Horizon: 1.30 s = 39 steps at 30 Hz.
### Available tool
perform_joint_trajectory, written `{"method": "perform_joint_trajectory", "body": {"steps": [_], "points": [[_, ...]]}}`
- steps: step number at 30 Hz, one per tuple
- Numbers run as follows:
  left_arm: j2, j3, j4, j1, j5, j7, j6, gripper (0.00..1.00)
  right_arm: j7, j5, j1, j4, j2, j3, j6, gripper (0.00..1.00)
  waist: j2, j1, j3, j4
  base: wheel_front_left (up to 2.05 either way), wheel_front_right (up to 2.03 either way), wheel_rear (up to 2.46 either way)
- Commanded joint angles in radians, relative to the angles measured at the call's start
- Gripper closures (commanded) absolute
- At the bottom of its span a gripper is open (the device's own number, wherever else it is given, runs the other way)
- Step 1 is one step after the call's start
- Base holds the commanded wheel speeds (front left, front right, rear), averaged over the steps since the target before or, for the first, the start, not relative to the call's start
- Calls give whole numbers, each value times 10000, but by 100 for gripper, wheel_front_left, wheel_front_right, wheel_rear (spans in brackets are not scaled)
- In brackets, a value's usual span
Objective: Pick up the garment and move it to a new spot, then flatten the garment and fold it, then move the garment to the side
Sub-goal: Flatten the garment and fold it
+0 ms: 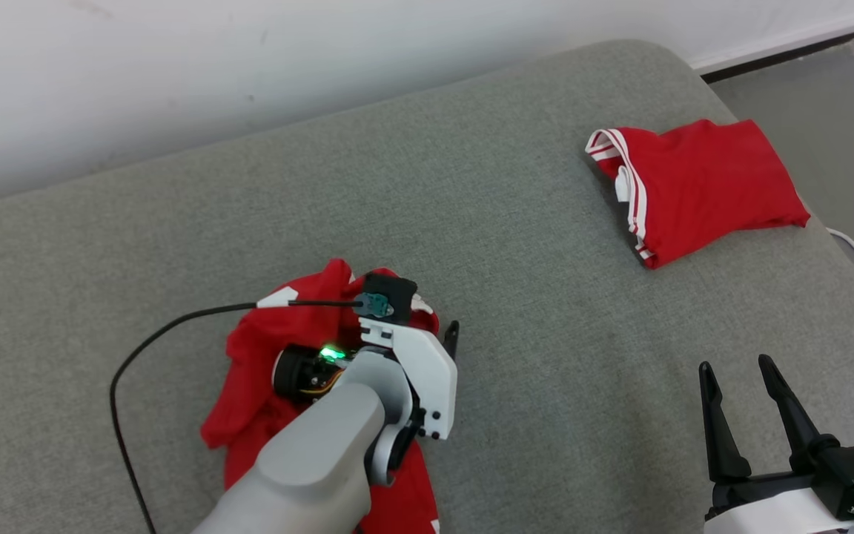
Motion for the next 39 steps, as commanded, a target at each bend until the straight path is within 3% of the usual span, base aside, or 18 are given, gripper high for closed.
{"method": "perform_joint_trajectory", "body": {"steps": [1, 2, 11, 17, 26, 33, 37, 39], "points": [[49, -75, 152, -132, -93, -69, -13, 54, -24, 46, -157, 32, -18, 18, -23, 0, 0, -1, 120, -77, 0, 0, 0], [49, -119, 275, -198, -164, -129, -44, 100, -24, 65, -167, 45, -18, 21, -23, 0, 0, -1, 153, -95, 0, 0, 0], [47, -36, 448, -927, -846, -1054, -612, 100, -24, 2, -43, 166, -16, -260, -23, 0, 0, -1, 29, 200, 0, 0, 0], [143, 530, 217, -2321, -1140, -1825, -1111, 100, -24, -189, 177, 208, -22, -335, -23, 0, 0, -1, -512, 777, 0, 0, 0], [290, 1323, -369, -3514, -1596, -2656, -1898, 100, -24, -399, 464, 232, -18, -333, -23, 0, 0, -1, -1069, 1097, 0, 0, 0], [125, 1069, -1053, -2842, -1882, -2976, -2400, 100, -24, -414, 605, 149, -21, -549, -23, 0, 0, -1, -1131, 1440, 0, 0, 0], [119, 532, -1899, -1445, -2068, -2923, -2633, 100, -24, -418, 812, 133, -21, -771, -23, 0, 0, -1, -1265, 1764, 0, 0, 0], [450, 120, -2431, -513, -1972, -2818, -2688, 100, -24, -446, 921, 123, -21, -881, -23, 0, 0, -1, -1357, 1931, 0, 0, 0]]}}
